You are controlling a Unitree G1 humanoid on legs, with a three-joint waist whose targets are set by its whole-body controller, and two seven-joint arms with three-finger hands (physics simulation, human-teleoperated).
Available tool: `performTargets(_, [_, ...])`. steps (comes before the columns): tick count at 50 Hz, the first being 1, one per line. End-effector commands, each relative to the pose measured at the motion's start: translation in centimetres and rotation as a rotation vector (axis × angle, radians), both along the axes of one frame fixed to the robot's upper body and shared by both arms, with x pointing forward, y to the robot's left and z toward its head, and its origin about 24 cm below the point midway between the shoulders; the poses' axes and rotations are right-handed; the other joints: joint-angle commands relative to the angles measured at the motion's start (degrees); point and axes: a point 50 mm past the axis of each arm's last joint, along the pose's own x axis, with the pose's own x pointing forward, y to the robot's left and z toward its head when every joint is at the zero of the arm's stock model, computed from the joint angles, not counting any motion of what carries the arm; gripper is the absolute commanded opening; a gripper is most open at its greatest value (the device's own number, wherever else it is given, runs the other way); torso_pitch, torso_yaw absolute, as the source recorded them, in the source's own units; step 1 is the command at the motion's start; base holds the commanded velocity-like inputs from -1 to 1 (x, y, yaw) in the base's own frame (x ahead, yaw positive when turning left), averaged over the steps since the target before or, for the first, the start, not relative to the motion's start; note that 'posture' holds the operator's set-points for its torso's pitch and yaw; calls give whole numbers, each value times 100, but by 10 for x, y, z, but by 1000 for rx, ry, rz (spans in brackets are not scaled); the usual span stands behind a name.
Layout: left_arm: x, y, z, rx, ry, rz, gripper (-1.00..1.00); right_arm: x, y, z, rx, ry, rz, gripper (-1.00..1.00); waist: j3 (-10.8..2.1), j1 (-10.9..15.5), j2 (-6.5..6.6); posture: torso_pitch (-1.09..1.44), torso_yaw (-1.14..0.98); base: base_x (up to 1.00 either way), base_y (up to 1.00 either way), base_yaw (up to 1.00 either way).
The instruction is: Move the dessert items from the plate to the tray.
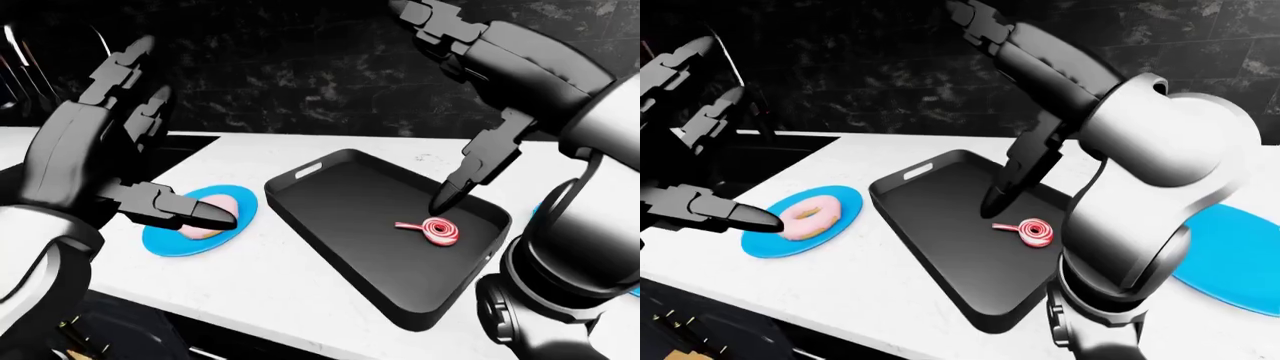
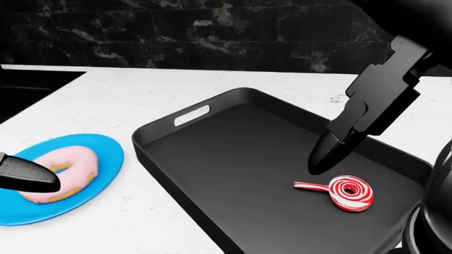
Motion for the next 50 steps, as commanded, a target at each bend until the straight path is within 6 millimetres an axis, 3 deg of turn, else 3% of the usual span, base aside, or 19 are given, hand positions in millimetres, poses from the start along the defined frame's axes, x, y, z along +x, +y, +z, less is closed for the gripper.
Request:
performTargets(1, [-3,2,11,8,-66,21,100,-3,-1,8,3,-48,-12,100,-27,25,-3,-41,46,0,0,0])
performTargets(12, [3,4,13,-10,-54,40,100,-7,-5,8,3,-51,-17,100,-13,317,-20,-41,51,0,0,0])
performTargets(19, [18,-4,14,146,-50,53,100,-13,-16,4,23,-56,-38,100,1,465,-61,-41,51,0,0,0])
performTargets(24, [41,-5,25,212,-77,52,100,-14,-20,0,36,-55,-47,100,6,563,-112,-41,51,0,0,0])
performTargets(25, [43,-9,23,232,-41,-30,100,-14,-22,0,36,-56,-50,100,11,575,-124,-41,51,0,0,0])
performTargets(32, [71,-6,34,290,-84,-10,100,-15,-23,0,38,-55,-54,100,28,656,-189,-41,51,0,0,0])
performTargets(40, [104,-12,34,522,-123,2,100,-14,-25,-1,40,-55,-59,100,51,716,-290,-41,51,0,0,0])
performTargets(47, [122,-17,36,520,-116,-20,100,-14,-27,-4,40,-55,-64,100,65,746,-338,-41,51,0,0,0])
performTargets(50, [126,-21,26,546,-86,-44,100,-14,-29,-4,41,-55,-65,100,63,741,-346,-41,50,0,0,0])
